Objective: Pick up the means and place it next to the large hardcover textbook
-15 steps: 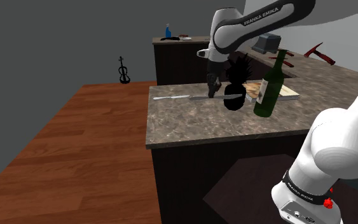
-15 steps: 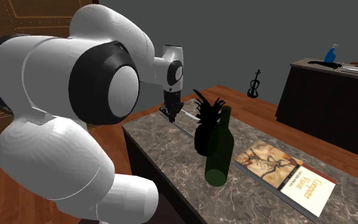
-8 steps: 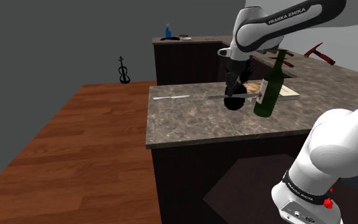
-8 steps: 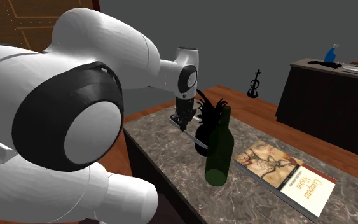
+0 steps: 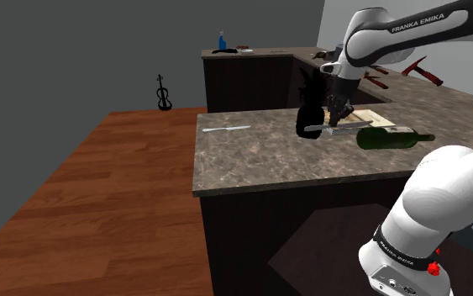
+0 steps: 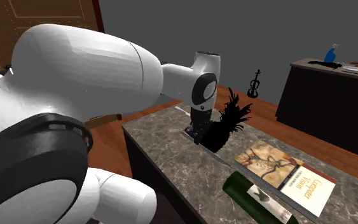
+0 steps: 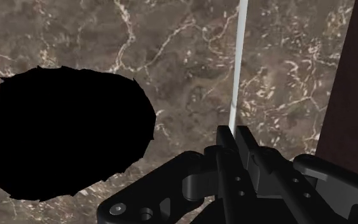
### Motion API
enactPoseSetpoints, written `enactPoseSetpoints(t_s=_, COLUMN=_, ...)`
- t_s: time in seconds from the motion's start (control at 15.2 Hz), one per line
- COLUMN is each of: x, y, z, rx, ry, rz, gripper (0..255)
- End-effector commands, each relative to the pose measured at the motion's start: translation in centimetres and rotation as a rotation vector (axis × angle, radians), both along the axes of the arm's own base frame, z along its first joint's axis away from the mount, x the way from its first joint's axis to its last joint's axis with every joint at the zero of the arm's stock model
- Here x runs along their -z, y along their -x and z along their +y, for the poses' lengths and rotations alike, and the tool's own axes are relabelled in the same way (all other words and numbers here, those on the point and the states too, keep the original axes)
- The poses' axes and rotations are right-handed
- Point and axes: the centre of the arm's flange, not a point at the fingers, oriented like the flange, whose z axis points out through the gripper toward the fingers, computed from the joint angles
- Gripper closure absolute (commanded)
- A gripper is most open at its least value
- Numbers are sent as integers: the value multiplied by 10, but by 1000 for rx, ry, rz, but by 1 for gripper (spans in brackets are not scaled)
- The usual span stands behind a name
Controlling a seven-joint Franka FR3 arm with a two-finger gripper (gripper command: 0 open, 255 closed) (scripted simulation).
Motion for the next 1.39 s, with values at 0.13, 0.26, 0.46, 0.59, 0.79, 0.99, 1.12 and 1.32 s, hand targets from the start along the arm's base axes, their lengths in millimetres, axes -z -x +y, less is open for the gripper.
enactPoseSetpoints(t_s=0.13, x=2, y=34, z=-39, rx=-2, ry=0, rz=1, gripper=255)
enactPoseSetpoints(t_s=0.26, x=2, y=52, z=-59, rx=-2, ry=0, rz=1, gripper=255)
enactPoseSetpoints(t_s=0.46, x=2, y=78, z=-89, rx=-2, ry=0, rz=1, gripper=255)
enactPoseSetpoints(t_s=0.59, x=2, y=95, z=-109, rx=-2, ry=0, rz=1, gripper=255)
enactPoseSetpoints(t_s=0.79, x=2, y=121, z=-139, rx=-2, ry=0, rz=1, gripper=255)
enactPoseSetpoints(t_s=0.99, x=2, y=147, z=-168, rx=-2, ry=0, rz=1, gripper=255)
enactPoseSetpoints(t_s=1.12, x=2, y=165, z=-188, rx=-2, ry=0, rz=1, gripper=255)
enactPoseSetpoints(t_s=1.32, x=2, y=191, z=-218, rx=-2, ry=0, rz=1, gripper=255)
